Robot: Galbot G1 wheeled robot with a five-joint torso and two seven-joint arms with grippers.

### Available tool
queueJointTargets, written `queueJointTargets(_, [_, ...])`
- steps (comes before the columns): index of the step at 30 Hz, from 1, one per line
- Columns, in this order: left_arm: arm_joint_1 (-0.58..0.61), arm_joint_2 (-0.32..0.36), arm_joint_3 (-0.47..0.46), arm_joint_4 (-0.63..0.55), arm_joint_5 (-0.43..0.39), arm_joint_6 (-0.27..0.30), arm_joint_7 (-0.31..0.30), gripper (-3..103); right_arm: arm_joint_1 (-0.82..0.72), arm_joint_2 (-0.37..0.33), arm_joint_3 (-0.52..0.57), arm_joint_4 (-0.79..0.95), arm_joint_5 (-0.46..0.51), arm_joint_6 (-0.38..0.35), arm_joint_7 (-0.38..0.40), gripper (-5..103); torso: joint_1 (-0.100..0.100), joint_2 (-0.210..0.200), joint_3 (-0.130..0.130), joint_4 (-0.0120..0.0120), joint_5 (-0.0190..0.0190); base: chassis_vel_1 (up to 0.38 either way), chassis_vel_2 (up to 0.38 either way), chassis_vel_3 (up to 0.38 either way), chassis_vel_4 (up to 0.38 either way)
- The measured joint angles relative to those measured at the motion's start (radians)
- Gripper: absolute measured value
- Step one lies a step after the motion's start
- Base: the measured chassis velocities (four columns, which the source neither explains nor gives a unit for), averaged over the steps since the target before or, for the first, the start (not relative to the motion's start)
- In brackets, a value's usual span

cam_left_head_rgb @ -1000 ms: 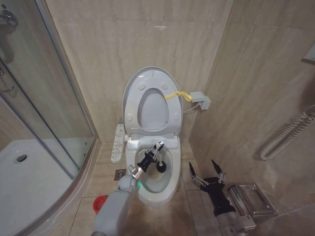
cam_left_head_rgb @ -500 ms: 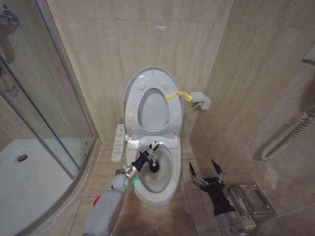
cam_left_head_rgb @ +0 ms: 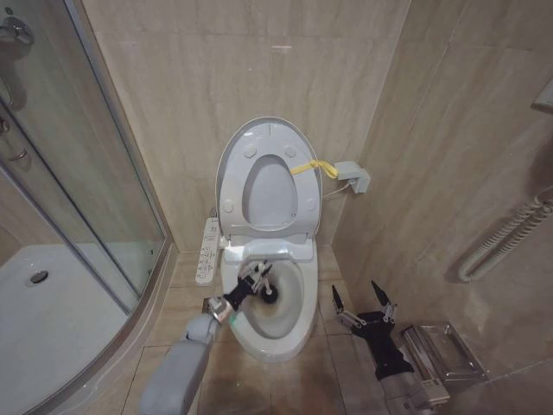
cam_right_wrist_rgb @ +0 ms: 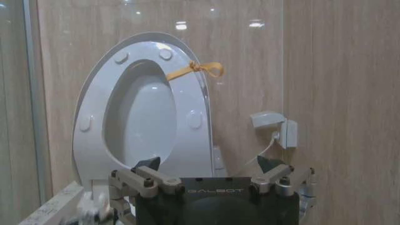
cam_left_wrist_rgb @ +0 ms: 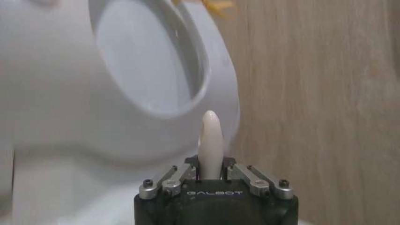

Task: Open the toilet lid, clean the toilet bowl with a toilet brush, close the toilet lid, and flush.

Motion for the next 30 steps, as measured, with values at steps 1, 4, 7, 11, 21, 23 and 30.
queueJointTargets(1, [0.000, 0.000, 0.000, 0.000, 0.000, 0.000, 0.000, 22, 0.000, 0.000, 0.000, 0.000, 0.000, 0.000, 0.000, 100, 0.000, 0.000, 0.000, 0.0000, 0.0000, 0.000, 0.000, 0.000, 0.000])
queueJointTargets(4, [-0.018, -0.006, 0.007, 0.025, 0.024, 0.001, 0.001, 22, 0.000, 0.000, 0.000, 0.000, 0.000, 0.000, 0.000, 100, 0.000, 0.000, 0.000, 0.0000, -0.0001, 0.000, 0.000, 0.000, 0.000])
queueJointTargets(7, [0.003, -0.011, 0.008, 0.020, 0.026, 0.003, -0.002, 22, 0.000, 0.000, 0.000, 0.000, 0.000, 0.000, 0.000, 100, 0.000, 0.000, 0.000, 0.0004, -0.0001, 0.000, 0.000, 0.000, 0.000])
queueJointTargets(11, [0.036, -0.021, 0.008, 0.004, 0.038, 0.007, -0.003, 22, 0.000, 0.000, 0.000, 0.000, 0.000, 0.000, 0.000, 100, 0.000, 0.000, 0.000, 0.0004, -0.0001, 0.000, 0.000, 0.000, 0.000])
queueJointTargets(21, [0.066, -0.008, 0.049, -0.097, -0.109, 0.037, -0.033, 22, 0.000, 0.000, 0.000, 0.000, 0.000, 0.000, 0.000, 100, 0.000, 0.000, 0.000, -0.0001, -0.0001, 0.000, 0.000, 0.000, 0.000])
queueJointTargets(23, [0.044, -0.017, -0.008, -0.032, 0.013, -0.006, -0.027, 22, 0.000, 0.000, 0.000, 0.000, 0.000, 0.000, 0.000, 100, 0.000, 0.000, 0.000, 0.0002, -0.0001, 0.000, 0.000, 0.000, 0.000])
queueJointTargets(30, [0.060, -0.006, 0.014, -0.054, -0.062, 0.023, -0.041, 22, 0.000, 0.000, 0.000, 0.000, 0.000, 0.000, 0.000, 100, 0.000, 0.000, 0.000, 0.0006, -0.0001, 0.000, 0.000, 0.000, 0.000])
